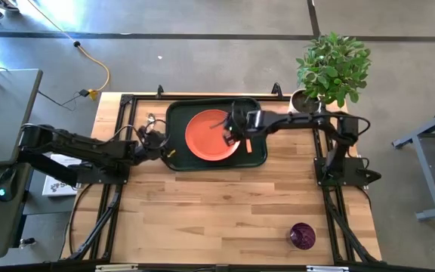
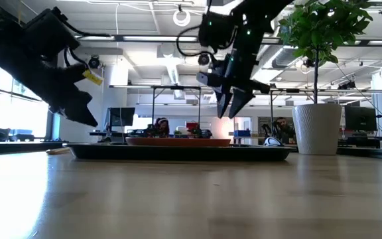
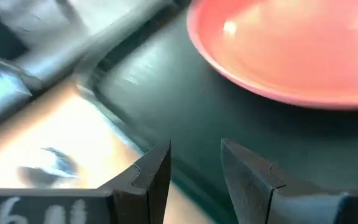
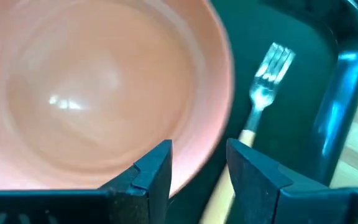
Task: Pick and place plate/cup/fork/spoon on tray
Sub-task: Put the orange spoon on the black tray to the right of the orange plate
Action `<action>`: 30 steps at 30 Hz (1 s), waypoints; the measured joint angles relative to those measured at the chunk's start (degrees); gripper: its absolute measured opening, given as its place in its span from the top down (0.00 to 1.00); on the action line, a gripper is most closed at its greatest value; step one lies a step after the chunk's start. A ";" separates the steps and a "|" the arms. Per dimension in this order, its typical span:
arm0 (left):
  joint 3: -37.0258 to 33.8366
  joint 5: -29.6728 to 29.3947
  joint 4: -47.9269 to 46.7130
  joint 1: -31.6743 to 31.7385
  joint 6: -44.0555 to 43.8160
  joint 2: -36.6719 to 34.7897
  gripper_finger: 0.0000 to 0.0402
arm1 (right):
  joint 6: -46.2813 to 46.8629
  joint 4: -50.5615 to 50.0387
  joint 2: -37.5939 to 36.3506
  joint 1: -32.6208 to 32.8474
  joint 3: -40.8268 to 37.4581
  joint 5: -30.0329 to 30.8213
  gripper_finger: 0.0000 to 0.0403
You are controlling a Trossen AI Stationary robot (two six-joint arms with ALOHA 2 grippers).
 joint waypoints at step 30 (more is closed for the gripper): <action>3.72 1.38 -10.63 26.49 -12.39 -6.53 0.67 | -5.13 22.41 1.46 7.68 0.00 -9.52 0.64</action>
